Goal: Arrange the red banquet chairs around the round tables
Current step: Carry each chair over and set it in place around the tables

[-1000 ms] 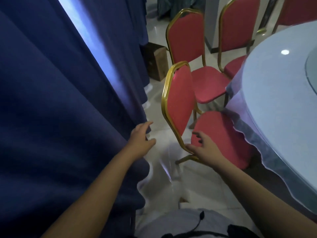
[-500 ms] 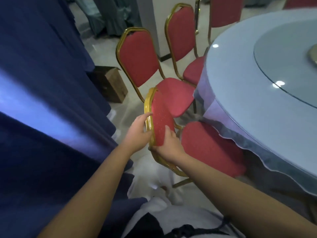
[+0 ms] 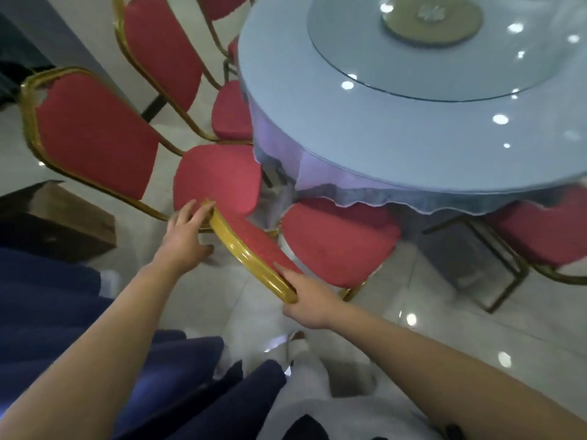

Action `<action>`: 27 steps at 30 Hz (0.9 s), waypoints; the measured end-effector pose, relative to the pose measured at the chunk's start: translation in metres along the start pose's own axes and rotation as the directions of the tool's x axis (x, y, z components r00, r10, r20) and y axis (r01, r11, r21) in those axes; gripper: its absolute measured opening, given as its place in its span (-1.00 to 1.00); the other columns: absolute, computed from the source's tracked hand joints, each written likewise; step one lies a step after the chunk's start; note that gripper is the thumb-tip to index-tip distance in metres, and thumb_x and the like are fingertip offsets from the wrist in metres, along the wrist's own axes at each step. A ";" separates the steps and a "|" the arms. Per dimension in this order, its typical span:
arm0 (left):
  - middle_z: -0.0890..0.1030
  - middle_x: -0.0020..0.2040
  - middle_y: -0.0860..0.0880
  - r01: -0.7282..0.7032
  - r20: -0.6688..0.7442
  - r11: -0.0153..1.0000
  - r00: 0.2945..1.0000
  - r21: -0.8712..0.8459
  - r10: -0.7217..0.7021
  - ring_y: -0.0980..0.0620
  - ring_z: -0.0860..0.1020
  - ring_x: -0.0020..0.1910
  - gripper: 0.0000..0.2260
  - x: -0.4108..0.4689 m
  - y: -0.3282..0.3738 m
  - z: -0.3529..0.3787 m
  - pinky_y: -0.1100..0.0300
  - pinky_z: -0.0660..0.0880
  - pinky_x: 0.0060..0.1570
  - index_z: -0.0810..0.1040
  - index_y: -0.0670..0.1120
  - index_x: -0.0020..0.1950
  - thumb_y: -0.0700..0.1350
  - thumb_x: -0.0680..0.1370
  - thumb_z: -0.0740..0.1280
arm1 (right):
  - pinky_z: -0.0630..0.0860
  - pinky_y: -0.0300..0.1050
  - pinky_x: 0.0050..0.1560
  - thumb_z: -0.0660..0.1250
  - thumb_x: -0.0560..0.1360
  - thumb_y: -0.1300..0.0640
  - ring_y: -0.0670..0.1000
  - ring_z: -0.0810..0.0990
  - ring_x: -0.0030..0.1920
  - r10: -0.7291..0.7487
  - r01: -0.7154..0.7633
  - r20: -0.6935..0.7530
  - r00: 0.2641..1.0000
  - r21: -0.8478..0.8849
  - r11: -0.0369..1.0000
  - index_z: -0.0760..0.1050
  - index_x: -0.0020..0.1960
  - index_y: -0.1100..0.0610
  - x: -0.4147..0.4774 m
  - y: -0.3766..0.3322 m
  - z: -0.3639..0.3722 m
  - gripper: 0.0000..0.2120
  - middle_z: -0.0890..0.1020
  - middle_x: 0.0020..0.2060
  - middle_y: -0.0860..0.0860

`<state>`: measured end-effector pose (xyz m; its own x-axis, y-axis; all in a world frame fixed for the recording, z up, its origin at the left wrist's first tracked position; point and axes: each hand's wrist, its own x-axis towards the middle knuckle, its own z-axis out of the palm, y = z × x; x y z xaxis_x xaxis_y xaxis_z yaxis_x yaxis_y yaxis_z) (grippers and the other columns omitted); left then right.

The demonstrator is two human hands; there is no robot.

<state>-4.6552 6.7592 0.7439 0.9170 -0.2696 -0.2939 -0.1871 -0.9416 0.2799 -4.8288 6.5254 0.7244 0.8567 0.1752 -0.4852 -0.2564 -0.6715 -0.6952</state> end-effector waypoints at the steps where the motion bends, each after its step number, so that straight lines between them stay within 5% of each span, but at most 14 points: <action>1: 0.08 0.58 -0.05 -0.026 0.028 0.999 0.999 0.044 0.025 -0.22 0.06 0.53 -0.11 0.003 0.003 0.004 -0.14 0.13 0.46 0.12 0.23 0.55 -0.16 0.38 0.54 | 0.43 -0.10 0.15 0.35 0.41 0.09 0.06 0.46 0.31 0.003 -0.003 0.014 1.000 -0.015 1.000 0.03 0.59 -0.14 -0.014 0.012 -0.008 -0.16 0.39 0.45 -0.01; 4: 0.28 0.51 -0.15 -0.177 0.087 0.976 0.982 0.126 0.167 -0.23 0.20 0.49 -0.17 -0.002 0.024 0.023 -0.07 0.14 0.47 0.26 0.04 0.54 -0.16 0.34 0.56 | 0.38 -0.22 -0.03 0.35 0.42 0.18 -0.07 0.48 0.02 0.038 -0.038 0.032 0.999 -0.026 0.999 0.12 0.55 -0.24 -0.064 0.057 -0.039 -0.20 0.50 0.30 -0.06; 7: 0.54 0.27 -0.15 -0.335 0.106 0.942 0.937 0.004 0.333 -0.20 0.47 0.27 -0.37 -0.027 0.065 0.052 0.00 0.34 0.33 0.50 -0.11 0.35 -0.22 0.30 0.58 | 0.51 -0.24 -0.15 0.31 0.41 0.26 -0.02 0.59 -0.06 0.124 -0.124 -0.045 0.991 0.007 0.992 0.29 0.44 -0.35 -0.123 0.108 -0.068 -0.25 0.60 0.08 -0.11; 13: 0.60 -0.17 0.17 -0.330 0.294 0.939 0.892 -0.099 0.345 0.19 0.57 -0.16 -0.80 -0.109 0.189 0.123 0.16 0.56 -0.08 0.64 0.14 0.02 -0.13 0.48 0.44 | 0.31 -0.43 -0.22 0.28 0.40 0.30 -0.21 0.49 -0.19 0.262 -0.274 -0.267 0.927 -0.007 0.962 0.55 0.22 -0.30 -0.228 0.210 -0.107 -0.41 0.49 -0.26 -0.36; 21: 0.53 -0.14 0.25 -0.325 0.220 0.917 0.901 -0.230 0.375 0.31 0.49 -0.15 -0.70 -0.190 0.277 0.192 0.42 0.35 -0.20 0.61 0.22 0.09 -0.18 0.51 0.40 | 0.45 -0.27 -0.19 0.42 0.43 0.11 -0.19 0.57 -0.19 0.273 -0.293 -0.351 0.896 -0.005 0.956 0.60 0.05 -0.25 -0.325 0.287 -0.119 -0.70 0.61 -0.26 -0.23; 27: 0.63 -0.15 0.13 -0.285 0.227 0.926 0.912 -0.246 0.341 0.16 0.57 -0.16 -0.74 -0.185 0.322 0.196 0.30 0.44 -0.20 0.66 0.18 -0.05 -0.21 0.47 0.43 | 0.44 -0.17 -0.26 0.45 0.45 0.04 -0.12 0.56 -0.25 0.293 -0.331 -0.466 0.835 0.001 0.944 0.58 -0.12 -0.14 -0.346 0.307 -0.122 -0.91 0.59 -0.30 -0.13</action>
<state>-4.9538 6.4665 0.7093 0.6930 -0.6128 -0.3798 -0.3483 -0.7459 0.5677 -5.1491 6.1712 0.7434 0.8487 -0.3857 -0.3617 -0.5255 -0.6912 -0.4961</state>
